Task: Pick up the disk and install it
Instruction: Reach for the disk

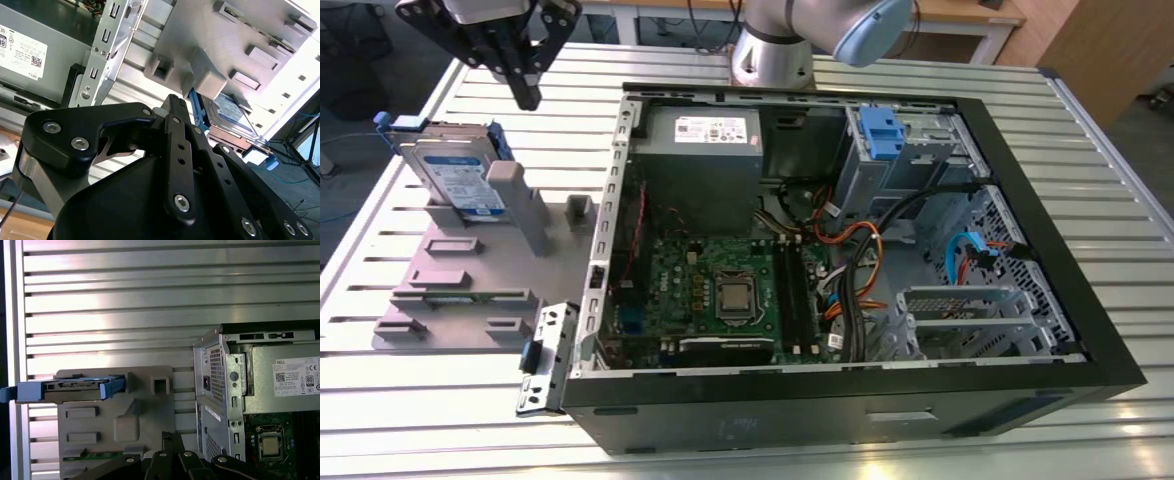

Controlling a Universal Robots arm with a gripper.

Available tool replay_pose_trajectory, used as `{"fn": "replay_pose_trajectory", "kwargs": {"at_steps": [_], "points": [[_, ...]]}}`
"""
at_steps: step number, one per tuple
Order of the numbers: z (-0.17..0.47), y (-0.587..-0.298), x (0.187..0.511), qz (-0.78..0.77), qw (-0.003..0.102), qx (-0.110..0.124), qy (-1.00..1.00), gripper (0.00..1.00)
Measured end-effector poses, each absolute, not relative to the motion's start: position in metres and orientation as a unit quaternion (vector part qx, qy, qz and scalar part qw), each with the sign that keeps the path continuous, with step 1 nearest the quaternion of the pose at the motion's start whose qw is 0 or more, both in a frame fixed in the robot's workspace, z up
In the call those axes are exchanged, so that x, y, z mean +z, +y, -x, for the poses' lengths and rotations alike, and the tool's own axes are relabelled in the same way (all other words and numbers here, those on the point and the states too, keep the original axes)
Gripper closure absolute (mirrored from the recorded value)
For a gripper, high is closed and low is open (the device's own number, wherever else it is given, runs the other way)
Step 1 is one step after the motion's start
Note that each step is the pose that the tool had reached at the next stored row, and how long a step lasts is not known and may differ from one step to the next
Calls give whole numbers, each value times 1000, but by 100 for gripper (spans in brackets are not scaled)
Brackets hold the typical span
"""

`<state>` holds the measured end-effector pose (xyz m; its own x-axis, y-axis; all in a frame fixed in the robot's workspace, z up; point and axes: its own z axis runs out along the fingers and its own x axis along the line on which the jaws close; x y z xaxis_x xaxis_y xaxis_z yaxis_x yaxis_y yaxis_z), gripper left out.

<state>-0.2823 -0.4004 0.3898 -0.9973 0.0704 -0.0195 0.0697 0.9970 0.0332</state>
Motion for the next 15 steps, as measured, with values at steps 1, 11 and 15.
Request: {"fn": "replay_pose_trajectory", "kwargs": {"at_steps": [1, 11, 15], "points": [[283, -400, 390, -35, 10, 16, 999, 89], [286, -400, 390, -35, 10, 16, 999, 89], [287, -400, 390, -35, 10, 16, 999, 89]]}}
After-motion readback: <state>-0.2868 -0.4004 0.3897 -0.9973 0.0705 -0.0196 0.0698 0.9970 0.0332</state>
